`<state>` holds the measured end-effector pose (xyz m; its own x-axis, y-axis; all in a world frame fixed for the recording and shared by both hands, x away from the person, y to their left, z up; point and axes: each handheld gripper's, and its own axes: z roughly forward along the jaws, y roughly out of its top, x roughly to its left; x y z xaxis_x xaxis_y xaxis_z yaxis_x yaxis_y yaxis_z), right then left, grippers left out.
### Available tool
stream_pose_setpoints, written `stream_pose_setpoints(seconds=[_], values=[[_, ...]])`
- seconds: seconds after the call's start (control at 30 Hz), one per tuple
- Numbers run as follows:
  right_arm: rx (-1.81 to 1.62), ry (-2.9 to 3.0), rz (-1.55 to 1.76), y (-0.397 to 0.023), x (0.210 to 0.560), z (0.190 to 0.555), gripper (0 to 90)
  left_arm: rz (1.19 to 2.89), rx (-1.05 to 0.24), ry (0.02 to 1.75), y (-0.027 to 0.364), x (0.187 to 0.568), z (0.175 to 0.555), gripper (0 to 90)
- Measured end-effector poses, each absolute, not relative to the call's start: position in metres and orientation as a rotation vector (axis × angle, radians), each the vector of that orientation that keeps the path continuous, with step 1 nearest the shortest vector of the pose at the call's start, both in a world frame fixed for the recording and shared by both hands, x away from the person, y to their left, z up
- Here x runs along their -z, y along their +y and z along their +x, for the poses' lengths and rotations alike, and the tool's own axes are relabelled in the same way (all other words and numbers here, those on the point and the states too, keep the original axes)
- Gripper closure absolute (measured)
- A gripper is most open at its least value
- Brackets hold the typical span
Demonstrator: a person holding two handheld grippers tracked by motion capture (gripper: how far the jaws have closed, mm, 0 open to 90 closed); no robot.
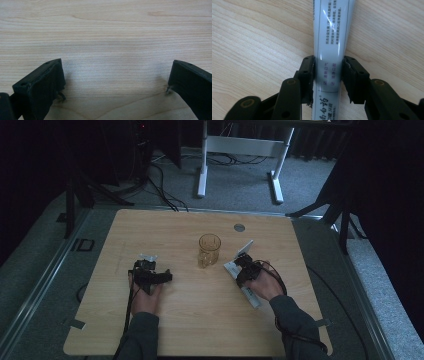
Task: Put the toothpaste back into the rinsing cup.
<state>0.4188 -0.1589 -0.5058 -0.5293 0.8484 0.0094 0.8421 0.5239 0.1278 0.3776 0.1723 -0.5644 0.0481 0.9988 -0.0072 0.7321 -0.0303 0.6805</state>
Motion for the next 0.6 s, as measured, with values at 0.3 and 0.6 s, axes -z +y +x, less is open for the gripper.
stream_pose_setpoints(seconds=[0.3,0.6], values=[[-0.145,2.7,1.489,-0.1553,0.5075,0.4204,61.5,1.816,-0.674,1.736,0.1723,0.5644,0.3776,0.0],[-0.107,2.701,1.504,-0.1515,0.5106,0.4243,60.9,1.817,-0.674,1.736,0.1723,0.5644,0.3776,0.0]])
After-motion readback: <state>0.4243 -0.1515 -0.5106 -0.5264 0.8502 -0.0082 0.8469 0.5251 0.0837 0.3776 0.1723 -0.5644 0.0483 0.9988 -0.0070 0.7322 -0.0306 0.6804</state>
